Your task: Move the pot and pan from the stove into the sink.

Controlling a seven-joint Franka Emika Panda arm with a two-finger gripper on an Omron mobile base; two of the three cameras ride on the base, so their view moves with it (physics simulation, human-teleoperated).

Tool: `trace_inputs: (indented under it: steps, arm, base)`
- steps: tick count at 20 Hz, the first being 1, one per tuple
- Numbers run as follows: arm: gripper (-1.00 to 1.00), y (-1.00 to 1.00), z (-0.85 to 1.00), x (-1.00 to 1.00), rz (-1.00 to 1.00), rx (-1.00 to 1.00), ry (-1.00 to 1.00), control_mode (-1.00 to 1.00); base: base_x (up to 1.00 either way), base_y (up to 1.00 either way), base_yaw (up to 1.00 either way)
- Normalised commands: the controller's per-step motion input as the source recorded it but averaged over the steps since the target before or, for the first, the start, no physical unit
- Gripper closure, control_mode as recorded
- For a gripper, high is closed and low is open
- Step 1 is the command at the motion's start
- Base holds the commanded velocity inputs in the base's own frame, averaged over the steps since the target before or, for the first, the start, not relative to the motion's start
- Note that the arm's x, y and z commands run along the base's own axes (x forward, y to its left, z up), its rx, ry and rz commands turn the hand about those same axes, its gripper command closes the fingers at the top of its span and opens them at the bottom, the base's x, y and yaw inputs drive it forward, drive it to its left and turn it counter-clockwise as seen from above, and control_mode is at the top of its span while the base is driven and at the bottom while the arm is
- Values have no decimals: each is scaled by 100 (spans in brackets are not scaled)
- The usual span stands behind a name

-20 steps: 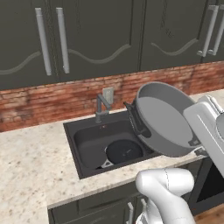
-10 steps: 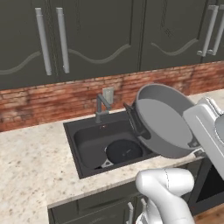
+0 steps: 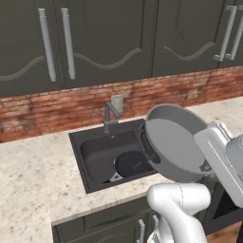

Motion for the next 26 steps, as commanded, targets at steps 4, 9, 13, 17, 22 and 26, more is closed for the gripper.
trace_inputs:
  steps: [4, 9, 13, 17, 22, 26]
  arm:
    - [100, 0, -32, 8, 0, -3, 0, -100]
    - [100, 0, -24, 24, -2, -3, 0, -100]
    - [100, 0, -21, 21, -3, -3, 2, -100]
    - [100, 2, -30, 11, -3, -3, 4, -100]
    - [100, 8, -43, 0, -2, -4, 5, -100]
    - [100, 8, -29, 8, -3, -3, 3, -100]
  base:
    - [0, 0, 0]
    - [0, 0, 0]
    - [0, 0, 0]
    - [0, 0, 0]
    - [0, 0, 0]
    - [0, 0, 0]
